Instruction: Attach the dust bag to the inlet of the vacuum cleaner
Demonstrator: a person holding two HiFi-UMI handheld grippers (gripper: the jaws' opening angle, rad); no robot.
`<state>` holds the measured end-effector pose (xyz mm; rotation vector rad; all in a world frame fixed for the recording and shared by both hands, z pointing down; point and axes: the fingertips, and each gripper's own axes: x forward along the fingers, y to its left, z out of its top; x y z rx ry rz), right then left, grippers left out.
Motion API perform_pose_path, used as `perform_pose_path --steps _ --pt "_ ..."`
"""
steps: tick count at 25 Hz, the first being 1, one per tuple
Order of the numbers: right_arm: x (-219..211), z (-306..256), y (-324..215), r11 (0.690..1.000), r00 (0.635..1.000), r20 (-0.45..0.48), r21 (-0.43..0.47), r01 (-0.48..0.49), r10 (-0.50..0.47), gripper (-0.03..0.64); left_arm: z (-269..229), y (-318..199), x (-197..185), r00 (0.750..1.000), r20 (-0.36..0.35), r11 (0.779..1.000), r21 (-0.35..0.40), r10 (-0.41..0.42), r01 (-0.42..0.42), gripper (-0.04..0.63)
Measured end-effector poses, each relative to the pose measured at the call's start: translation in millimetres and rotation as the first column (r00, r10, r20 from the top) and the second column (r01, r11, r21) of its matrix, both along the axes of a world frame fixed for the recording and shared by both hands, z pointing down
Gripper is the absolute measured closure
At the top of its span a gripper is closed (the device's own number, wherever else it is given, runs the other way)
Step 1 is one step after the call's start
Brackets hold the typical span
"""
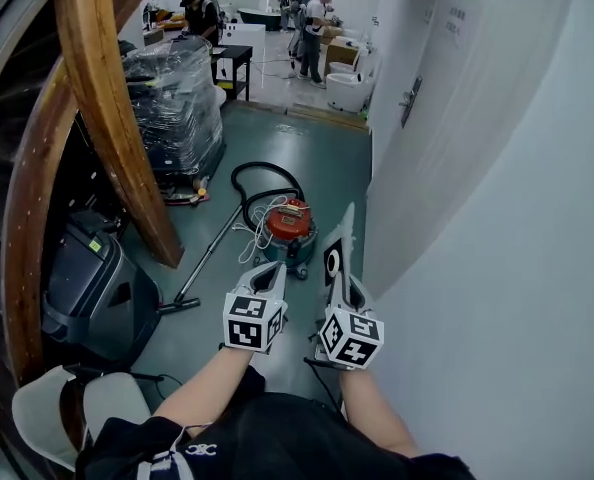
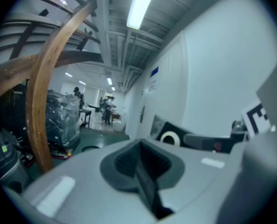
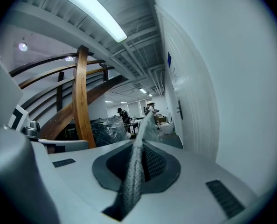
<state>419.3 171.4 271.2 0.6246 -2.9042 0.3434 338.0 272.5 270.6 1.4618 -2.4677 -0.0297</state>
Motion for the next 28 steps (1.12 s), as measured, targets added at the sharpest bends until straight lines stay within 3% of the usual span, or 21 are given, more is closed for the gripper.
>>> perform_pose_path --steps 16,28 --pt "-164 -8 -28 0.998 0.998 -0.027 -0.009 -0.058 0.058 0.603 -8 -14 -177 0.999 -0.034 0.999 0.023 0.035 -0.034 0.597" --pt "-211 6 -50 0.991 0.99 -0.049 -0.01 -0.136 0.136 0.603 14 -3 -240 0.997 -0.072 1.0 0.006 0.027 -0.027 0.597"
